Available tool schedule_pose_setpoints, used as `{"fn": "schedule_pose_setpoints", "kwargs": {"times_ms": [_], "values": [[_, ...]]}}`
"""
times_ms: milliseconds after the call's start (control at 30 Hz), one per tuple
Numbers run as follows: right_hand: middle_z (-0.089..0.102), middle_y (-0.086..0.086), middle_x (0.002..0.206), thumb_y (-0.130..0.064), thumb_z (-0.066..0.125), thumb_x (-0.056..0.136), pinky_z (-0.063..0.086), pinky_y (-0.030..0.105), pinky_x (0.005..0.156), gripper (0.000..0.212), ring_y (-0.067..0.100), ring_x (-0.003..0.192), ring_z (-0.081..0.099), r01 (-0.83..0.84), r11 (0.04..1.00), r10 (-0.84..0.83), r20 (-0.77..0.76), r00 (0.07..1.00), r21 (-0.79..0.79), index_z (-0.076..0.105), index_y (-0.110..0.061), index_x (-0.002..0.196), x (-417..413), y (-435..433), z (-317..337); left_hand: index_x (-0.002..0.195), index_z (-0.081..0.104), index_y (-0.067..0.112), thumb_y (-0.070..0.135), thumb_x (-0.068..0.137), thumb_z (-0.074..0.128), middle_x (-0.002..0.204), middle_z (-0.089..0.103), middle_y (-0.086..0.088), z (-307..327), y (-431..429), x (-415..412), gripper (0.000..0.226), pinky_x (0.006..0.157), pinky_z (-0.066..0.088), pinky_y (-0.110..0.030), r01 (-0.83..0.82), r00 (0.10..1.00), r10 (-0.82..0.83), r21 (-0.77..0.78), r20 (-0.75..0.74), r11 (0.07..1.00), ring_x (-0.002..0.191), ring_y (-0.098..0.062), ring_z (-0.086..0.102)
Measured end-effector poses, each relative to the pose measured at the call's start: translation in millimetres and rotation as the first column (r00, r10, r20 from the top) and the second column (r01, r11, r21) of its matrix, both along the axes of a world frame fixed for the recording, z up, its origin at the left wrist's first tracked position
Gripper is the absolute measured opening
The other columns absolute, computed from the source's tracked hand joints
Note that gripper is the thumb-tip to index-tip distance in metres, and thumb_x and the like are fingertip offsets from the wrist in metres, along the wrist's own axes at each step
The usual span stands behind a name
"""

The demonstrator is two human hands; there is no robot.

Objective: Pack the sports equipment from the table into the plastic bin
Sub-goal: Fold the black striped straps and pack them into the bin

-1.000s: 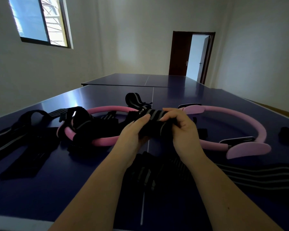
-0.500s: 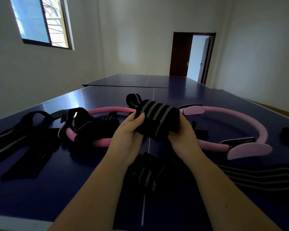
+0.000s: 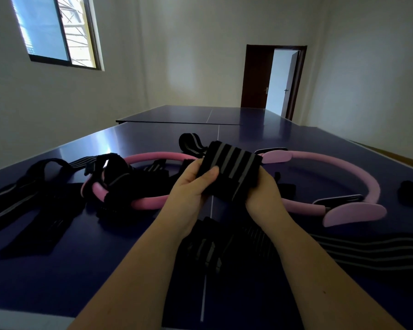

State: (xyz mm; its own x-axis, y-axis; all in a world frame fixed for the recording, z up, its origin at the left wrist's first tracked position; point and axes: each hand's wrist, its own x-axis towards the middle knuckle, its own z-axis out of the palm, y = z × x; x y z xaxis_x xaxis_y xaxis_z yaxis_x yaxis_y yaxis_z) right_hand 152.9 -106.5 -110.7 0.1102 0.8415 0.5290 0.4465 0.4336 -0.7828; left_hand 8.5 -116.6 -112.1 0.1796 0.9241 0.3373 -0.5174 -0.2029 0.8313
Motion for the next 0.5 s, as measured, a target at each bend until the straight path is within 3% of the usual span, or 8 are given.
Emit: {"fn": "schedule_pose_setpoints", "kwargs": {"times_ms": [67, 133, 200, 267, 333, 400, 500], "values": [[0.054, 0.001, 0.103, 0.007, 0.041, 0.097, 0.048, 0.012, 0.072, 0.028, 0.004, 0.083, 0.052, 0.131, 0.990, -0.140, 0.188, 0.972, 0.060, 0.054, -0.009, 0.115, 2.8, 0.4, -4.8, 0.117, 0.065, 0.009, 0.011, 0.087, 0.059, 0.112, 0.074, -0.006, 0.1, -0.8, -0.9, 0.031, 0.084, 0.055, -0.024, -0.018, 0.999, 0.018, 0.014, 0.027, 1.000, 0.107, -0.018, 0.070], [0.050, -0.006, 0.119, 0.001, 0.062, 0.087, 0.045, 0.020, 0.082, 0.040, 0.008, 0.099, 0.052, 0.172, 0.985, -0.171, 0.034, 0.985, -0.011, 0.051, -0.016, 0.122, 6.4, 6.2, -12.6, 0.118, 0.065, 0.008, 0.010, 0.088, 0.057, 0.113, 0.074, -0.008, 1.6, -0.8, -3.1, 0.030, 0.084, 0.056, -0.024, -0.007, 0.998, 0.007, 0.001, 0.066, 1.000, 0.108, -0.019, 0.069], [0.060, -0.001, 0.106, -0.024, 0.075, 0.080, 0.048, 0.031, 0.077, 0.028, 0.017, 0.091, 0.058, 0.240, 0.969, -0.240, 0.008, 0.971, -0.060, 0.055, -0.022, 0.099, 9.4, 3.0, -9.4, 0.122, 0.063, 0.006, 0.010, 0.091, 0.054, 0.117, 0.072, -0.010, 3.3, 0.2, -5.3, 0.031, 0.092, 0.055, -0.031, 0.013, 0.993, -0.008, -0.039, 0.121, 0.999, 0.111, -0.021, 0.068], [0.068, 0.000, 0.085, -0.035, 0.070, 0.085, 0.050, 0.033, 0.068, 0.015, 0.020, 0.080, 0.065, 0.112, 0.976, -0.119, -0.029, 0.992, -0.187, 0.063, -0.022, 0.085, 10.0, 1.4, -6.2, 0.123, 0.061, 0.003, 0.007, 0.096, 0.050, 0.118, 0.072, -0.012, 3.9, 2.1, -6.3, 0.030, 0.103, 0.049, -0.038, 0.020, 0.986, -0.006, -0.087, 0.165, 0.996, 0.112, -0.022, 0.068], [0.068, -0.004, 0.075, -0.033, 0.067, 0.090, 0.046, 0.020, 0.059, 0.013, 0.013, 0.073, 0.065, 0.044, 0.977, -0.052, -0.035, 0.998, -0.210, 0.067, -0.025, 0.080, 10.3, -0.5, -7.4, 0.127, 0.060, 0.001, 0.007, 0.095, 0.051, 0.121, 0.070, -0.014, 4.0, 3.5, -6.7, 0.034, 0.108, 0.044, -0.043, 0.025, 0.977, 0.000, -0.116, 0.215, 0.993, 0.115, -0.025, 0.066], [0.068, -0.009, 0.079, -0.033, 0.068, 0.090, 0.040, 0.009, 0.053, 0.005, 0.005, 0.073, 0.062, 0.043, 0.983, -0.051, -0.040, 0.998, -0.180, 0.069, -0.029, 0.088, 9.0, 0.8, -9.1, 0.133, 0.056, 0.000, 0.011, 0.091, 0.054, 0.128, 0.066, -0.017, 3.1, 3.4, -6.6, 0.044, 0.111, 0.041, -0.046, 0.025, 0.962, 0.011, -0.128, 0.274, 0.991, 0.121, -0.028, 0.062], [0.071, -0.010, 0.085, -0.040, 0.067, 0.088, 0.050, 0.025, 0.071, 0.004, 0.010, 0.082, 0.065, 0.074, 0.975, -0.079, -0.019, 0.997, -0.209, 0.069, -0.036, 0.089, 8.1, 6.5, -12.6, 0.136, 0.054, 0.000, 0.012, 0.093, 0.053, 0.130, 0.065, -0.018, 2.2, 3.5, -7.1, 0.044, 0.113, 0.039, -0.050, 0.002, 0.947, 0.044, -0.143, 0.319, 0.990, 0.122, -0.030, 0.061]]}}
